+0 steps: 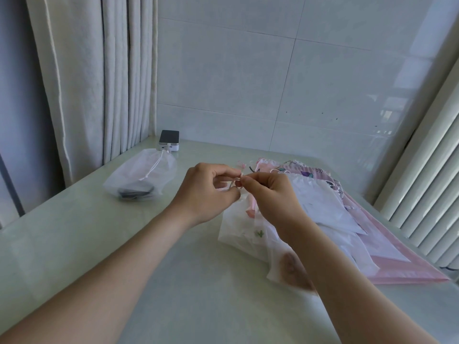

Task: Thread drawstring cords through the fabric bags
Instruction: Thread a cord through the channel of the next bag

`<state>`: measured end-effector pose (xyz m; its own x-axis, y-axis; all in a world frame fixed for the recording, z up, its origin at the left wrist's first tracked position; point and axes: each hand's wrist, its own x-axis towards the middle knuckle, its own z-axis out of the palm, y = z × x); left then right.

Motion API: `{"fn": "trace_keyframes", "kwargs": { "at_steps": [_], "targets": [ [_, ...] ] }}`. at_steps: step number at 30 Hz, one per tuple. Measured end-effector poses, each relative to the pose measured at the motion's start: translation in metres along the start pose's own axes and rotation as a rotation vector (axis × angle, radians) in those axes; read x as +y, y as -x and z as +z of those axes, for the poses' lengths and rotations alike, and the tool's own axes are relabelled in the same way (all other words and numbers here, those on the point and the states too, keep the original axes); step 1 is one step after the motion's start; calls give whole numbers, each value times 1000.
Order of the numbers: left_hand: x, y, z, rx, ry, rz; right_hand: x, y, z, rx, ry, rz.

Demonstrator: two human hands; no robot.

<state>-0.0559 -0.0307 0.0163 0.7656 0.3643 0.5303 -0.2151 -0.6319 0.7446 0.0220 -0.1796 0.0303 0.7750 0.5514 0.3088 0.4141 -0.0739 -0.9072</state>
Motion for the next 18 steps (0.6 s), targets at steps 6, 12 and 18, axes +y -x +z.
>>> {"fn": "trace_keyframes", "kwargs": {
  "at_steps": [6, 12, 18],
  "targets": [
    [2, -10, -3, 127, 100, -201, -4, 5, 0, 101, 1, 28],
    [15, -9, -16, 146, 494, -398, -5, 7, 0, 115, 65, -24],
    [20, -1, -18, -174, 275, -527, -1, 4, 7, 75, 110, -58]
  ]
}}
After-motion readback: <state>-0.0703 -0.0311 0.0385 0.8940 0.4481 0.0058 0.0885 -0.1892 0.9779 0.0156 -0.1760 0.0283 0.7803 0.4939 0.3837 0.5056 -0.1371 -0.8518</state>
